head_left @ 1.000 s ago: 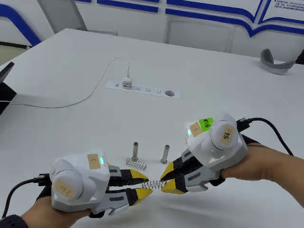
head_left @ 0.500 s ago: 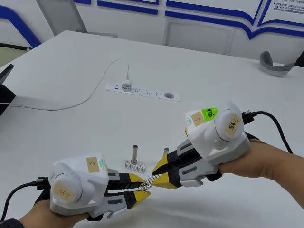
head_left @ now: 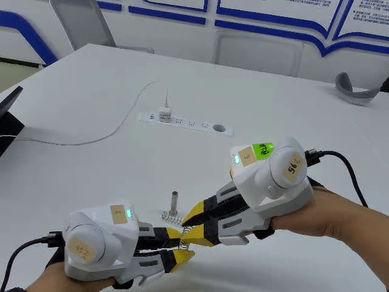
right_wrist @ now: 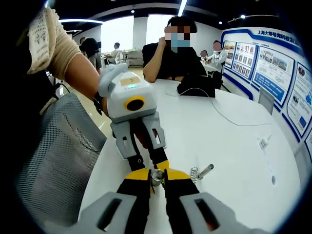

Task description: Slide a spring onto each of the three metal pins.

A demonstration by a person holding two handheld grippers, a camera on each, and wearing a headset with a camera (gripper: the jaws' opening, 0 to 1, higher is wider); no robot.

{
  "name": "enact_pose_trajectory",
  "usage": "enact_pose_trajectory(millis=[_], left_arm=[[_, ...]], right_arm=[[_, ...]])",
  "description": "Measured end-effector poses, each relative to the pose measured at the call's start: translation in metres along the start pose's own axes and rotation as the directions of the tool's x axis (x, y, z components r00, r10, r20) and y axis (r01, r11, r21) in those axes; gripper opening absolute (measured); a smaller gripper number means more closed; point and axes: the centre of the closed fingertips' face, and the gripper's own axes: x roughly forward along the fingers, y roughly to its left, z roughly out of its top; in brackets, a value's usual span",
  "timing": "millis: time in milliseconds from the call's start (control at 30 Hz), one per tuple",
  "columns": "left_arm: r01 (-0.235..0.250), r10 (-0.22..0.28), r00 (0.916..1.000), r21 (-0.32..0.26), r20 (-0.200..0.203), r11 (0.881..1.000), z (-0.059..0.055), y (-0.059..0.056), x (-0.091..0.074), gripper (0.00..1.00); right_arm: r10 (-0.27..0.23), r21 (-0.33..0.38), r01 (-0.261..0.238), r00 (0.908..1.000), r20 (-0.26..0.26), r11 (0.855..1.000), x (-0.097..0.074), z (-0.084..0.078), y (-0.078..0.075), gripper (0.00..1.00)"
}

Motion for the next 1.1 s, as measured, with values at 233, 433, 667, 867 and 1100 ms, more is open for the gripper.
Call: enact_pose_trajectory(millis=[233, 433, 667, 867, 1100], left_arm=[[-0.001, 0.001, 0.9999, -0.009, 0.011, 1.000, 0.001, 0.001, 0.000, 0.11], [-0.005, 0.005, 0.9998, -0.017, 0.019, 1.000, 0.002, 0.002, 0.000, 0.11], [-0.011, 0.012, 0.9997, -0.010, 0.019, 1.000, 0.002, 0.004, 0.000, 0.11], [-0.025, 0.025, 0.9994, -0.017, 0.023, 1.000, 0.004, 0.007, -0.001, 0.17], [-0.049, 0.050, 0.9984, -0.036, 0.025, 0.998, 0.004, 0.015, -0.006, 0.25]], right_arm=[[-0.010, 0.026, 0.010, 0.9999, -0.007, 1.000, -0.001, -0.005, -0.002, 0.15], [-0.018, 0.030, 0.018, 0.9998, 0.000, 0.999, 0.000, -0.004, -0.003, 0.13], [-0.021, 0.071, 0.020, 0.9997, 0.013, 0.997, 0.002, -0.003, -0.004, 0.12], [-0.035, 0.078, 0.034, 0.9993, 0.014, 0.996, 0.000, -0.004, -0.007, 0.12], [-0.064, 0.087, 0.062, 0.9978, 0.017, 0.994, -0.006, -0.005, -0.015, 0.12]])
